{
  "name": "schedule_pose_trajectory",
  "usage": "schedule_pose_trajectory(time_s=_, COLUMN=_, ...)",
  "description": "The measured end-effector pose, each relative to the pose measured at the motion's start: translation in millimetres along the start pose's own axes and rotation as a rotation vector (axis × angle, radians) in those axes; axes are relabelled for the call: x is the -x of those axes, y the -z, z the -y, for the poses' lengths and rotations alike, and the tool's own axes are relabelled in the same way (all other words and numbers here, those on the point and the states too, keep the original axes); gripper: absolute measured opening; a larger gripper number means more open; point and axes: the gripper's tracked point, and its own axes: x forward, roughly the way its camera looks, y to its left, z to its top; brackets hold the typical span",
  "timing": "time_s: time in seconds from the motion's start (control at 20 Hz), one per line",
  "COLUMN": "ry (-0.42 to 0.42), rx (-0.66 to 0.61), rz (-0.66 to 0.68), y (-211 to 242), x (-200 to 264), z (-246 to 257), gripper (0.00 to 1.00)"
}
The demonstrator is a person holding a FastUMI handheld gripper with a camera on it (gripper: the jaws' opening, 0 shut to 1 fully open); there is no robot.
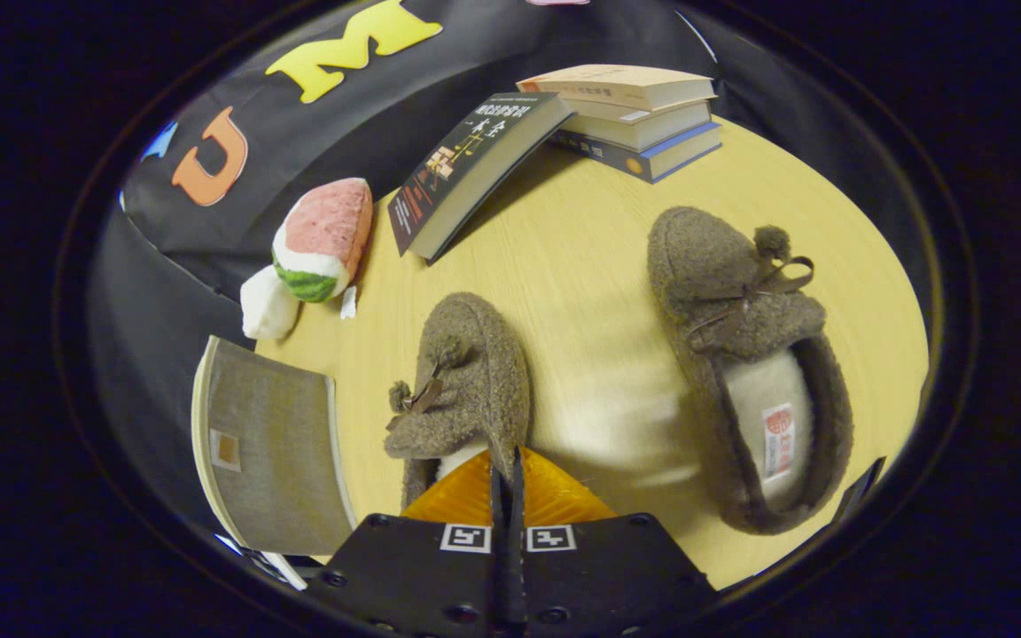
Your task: Open the storage box then place both shoes into the box .Put the left shoe in first, then the right shoe, with the right side of both shoes facing outward in a uniform manner.
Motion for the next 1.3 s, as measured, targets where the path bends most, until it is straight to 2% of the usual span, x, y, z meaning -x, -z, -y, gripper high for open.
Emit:
schedule_pose_trajectory(time_s=0.35, ry=-0.092, rx=-0.081, rz=0.068, y=-10, x=59, z=-56, gripper=0.0)
schedule_pose_trajectory(time_s=0.65, ry=-0.192, rx=-0.08, rz=0.186, y=-33, x=117, z=-146, gripper=0.0)
schedule_pose_trajectory(time_s=0.8, ry=-0.238, rx=-0.06, rz=0.229, y=-29, x=132, z=-200, gripper=0.0)
schedule_pose_trajectory(time_s=1.05, ry=-0.287, rx=-0.001, rz=0.223, y=4, x=117, z=-281, gripper=0.0)
schedule_pose_trajectory(time_s=1.3, ry=-0.269, rx=0.047, rz=0.165, y=49, x=69, z=-321, gripper=0.0)
